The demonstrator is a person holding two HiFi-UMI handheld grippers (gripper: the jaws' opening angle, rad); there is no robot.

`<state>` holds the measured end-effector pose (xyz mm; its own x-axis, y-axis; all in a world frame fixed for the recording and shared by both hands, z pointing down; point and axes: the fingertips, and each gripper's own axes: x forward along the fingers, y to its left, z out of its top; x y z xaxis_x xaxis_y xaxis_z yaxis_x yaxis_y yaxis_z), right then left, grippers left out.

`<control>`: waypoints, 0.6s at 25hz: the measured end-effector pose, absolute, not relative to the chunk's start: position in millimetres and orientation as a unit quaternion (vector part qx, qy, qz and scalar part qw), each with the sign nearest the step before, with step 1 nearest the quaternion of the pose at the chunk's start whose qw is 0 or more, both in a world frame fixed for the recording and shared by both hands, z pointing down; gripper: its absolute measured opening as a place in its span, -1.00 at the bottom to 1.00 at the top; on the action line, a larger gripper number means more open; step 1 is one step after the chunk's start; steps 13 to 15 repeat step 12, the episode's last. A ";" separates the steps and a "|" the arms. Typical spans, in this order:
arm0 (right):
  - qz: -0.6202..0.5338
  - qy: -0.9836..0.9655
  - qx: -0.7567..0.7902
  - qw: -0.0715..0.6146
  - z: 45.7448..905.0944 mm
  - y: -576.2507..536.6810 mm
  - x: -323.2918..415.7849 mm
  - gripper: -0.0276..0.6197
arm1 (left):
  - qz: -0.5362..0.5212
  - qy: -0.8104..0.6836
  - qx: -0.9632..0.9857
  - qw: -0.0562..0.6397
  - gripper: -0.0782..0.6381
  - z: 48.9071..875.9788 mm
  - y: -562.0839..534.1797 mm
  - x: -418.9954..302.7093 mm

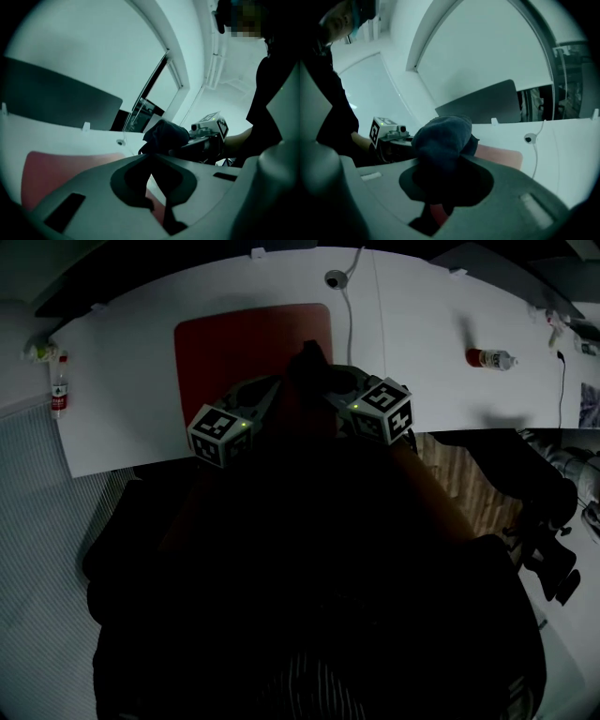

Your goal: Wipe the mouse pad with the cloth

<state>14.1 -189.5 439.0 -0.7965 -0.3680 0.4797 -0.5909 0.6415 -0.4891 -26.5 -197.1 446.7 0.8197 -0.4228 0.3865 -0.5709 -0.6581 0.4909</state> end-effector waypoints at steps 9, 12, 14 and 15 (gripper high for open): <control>0.330 -0.881 0.315 0.122 404.5 -202.9 25.2 -0.72 | 0.106 -0.222 0.933 0.263 -0.76 402.1 -203.0 -20.4; 0.334 -0.877 0.322 0.121 411.5 -208.6 16.9 -0.72 | 0.102 -0.218 0.933 0.269 -0.76 408.4 -207.2 -26.1; 0.334 -0.877 0.322 0.121 411.5 -208.6 16.9 -0.72 | 0.102 -0.218 0.933 0.269 -0.76 408.4 -207.2 -26.1; 0.334 -0.877 0.322 0.121 411.5 -208.6 16.9 -0.72 | 0.102 -0.218 0.933 0.269 -0.76 408.4 -207.2 -26.1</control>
